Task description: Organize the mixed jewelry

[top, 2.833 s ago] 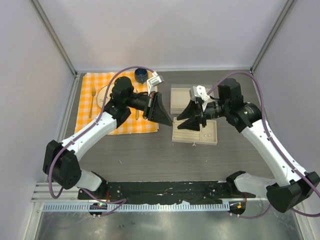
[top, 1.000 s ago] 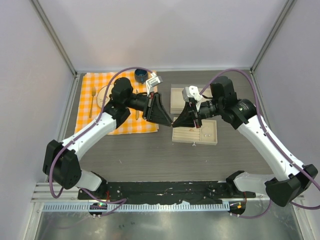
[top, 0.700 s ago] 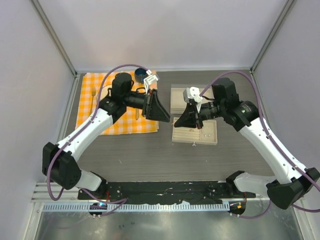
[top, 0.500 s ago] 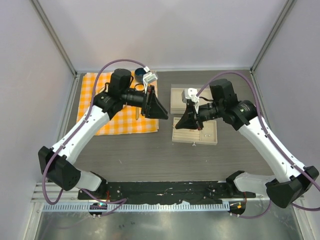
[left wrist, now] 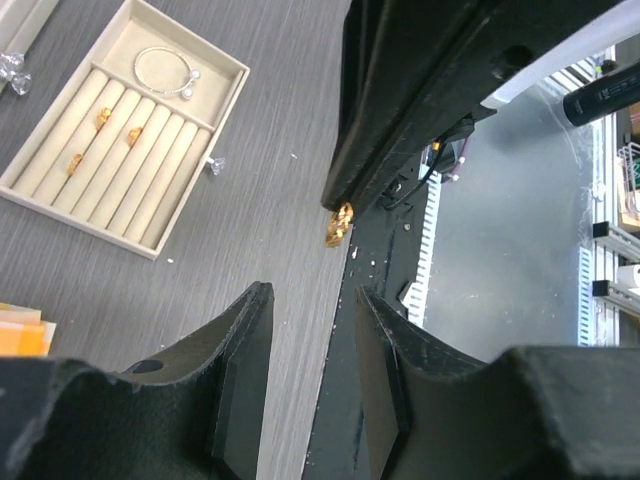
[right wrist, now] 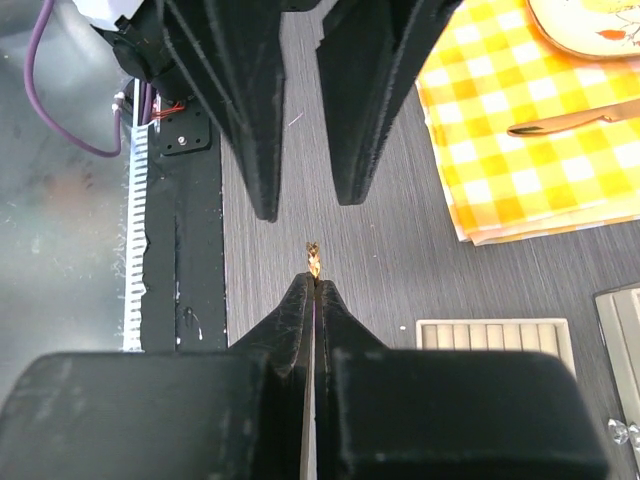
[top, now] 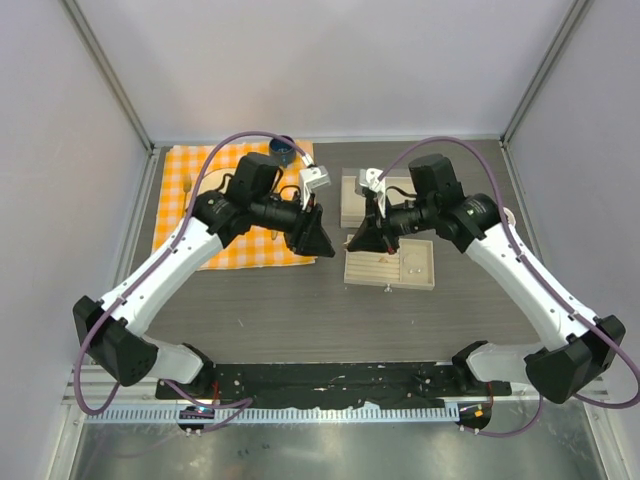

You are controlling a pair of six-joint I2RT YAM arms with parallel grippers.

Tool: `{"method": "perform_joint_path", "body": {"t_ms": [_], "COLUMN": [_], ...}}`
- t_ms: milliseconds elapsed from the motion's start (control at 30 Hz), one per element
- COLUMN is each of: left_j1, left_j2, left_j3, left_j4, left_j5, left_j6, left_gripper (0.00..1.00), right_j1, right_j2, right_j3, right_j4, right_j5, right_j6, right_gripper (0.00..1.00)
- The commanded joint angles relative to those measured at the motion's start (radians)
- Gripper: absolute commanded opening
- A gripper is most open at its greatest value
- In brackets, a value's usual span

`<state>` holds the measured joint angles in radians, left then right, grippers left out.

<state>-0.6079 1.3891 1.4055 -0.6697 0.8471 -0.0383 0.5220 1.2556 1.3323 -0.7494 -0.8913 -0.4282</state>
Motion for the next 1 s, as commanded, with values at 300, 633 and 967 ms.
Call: {"method": "perform_joint_path", "body": {"t_ms": [300, 633, 967], "left_j1": [-0.050, -0.081, -0.087], "left_j2": [-0.038, -0.050, -0.042], "left_j3": [0.049, 0.052, 0.069], "left_j4": [-0.024, -0.007, 0.012], "left_j5": [-0.091, -0.143, -0.129], "left_j6": [0.103, 0.133, 0.127], "left_gripper": [0.41, 0.41, 0.41], "right_j1": [0.015, 0.016, 0.023], "right_j2": [0.034, 0.038, 0.048], "right_j3": [0.027, 0.001, -0.012], "right_j4": [0.056, 0.058, 0.070], "right_j5": [-0.017, -0.049, -0.069], "right_j6": [0.045, 0.048, 0.055], "right_gripper": [0.01, 0.01, 0.01]}}
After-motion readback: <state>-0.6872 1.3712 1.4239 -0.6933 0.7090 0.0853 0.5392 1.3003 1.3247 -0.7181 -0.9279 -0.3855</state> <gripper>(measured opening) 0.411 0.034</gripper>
